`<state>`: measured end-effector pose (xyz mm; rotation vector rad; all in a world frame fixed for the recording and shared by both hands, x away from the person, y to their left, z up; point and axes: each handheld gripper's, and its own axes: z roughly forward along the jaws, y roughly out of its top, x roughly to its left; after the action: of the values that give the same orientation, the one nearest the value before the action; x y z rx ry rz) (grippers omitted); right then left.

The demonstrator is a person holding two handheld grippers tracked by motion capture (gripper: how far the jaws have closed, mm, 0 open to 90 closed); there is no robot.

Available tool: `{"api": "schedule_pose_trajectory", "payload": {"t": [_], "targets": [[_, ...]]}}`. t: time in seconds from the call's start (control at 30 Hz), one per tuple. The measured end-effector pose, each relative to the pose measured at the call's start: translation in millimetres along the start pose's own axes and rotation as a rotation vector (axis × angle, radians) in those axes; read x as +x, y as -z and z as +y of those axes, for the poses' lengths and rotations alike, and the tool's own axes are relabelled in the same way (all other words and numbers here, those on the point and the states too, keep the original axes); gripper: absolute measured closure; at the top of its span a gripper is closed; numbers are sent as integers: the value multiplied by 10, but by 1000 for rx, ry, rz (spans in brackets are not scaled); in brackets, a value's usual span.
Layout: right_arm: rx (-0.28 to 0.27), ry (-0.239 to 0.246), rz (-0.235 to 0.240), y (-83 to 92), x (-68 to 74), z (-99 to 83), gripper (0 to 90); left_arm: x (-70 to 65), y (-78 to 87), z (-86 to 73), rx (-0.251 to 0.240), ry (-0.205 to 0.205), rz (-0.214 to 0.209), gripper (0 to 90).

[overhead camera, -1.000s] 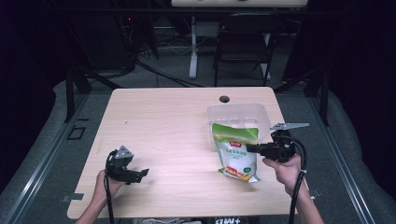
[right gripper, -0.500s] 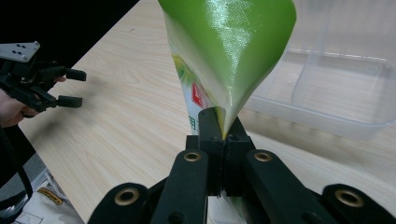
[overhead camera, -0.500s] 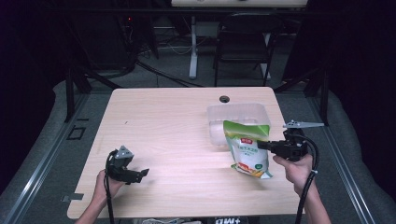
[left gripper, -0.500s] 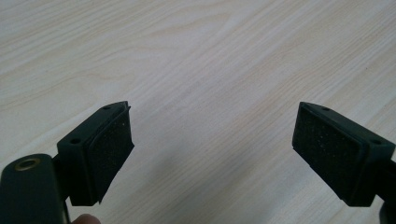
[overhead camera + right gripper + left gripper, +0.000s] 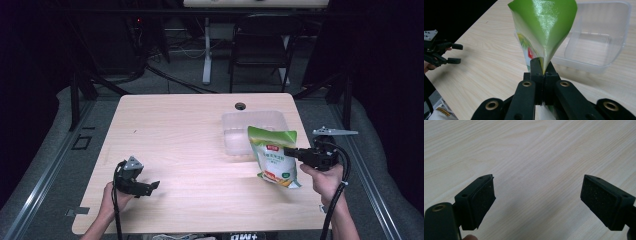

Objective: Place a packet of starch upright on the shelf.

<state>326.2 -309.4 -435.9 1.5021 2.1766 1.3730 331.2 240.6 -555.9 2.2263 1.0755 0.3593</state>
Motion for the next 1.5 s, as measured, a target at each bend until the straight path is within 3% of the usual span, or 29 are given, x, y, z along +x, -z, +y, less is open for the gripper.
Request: {"api": "schedule_pose_trajectory", "payload": {"t": [0.43, 0.77, 1.17, 1.5], "targets": [[-34, -26, -48, 150, -129, 25, 895, -7, 4, 1, -3, 2, 2, 119], [-62, -29, -73, 238, -151, 78, 895, -12, 1, 3, -9, 0, 2, 119], [-115, -34, -100, 298, -131, 204, 895, -24, 11, 10, -14, -8, 2, 119], [-125, -13, -104, 285, -74, 329, 895, -31, 18, 13, -20, -10, 2, 119]]}}
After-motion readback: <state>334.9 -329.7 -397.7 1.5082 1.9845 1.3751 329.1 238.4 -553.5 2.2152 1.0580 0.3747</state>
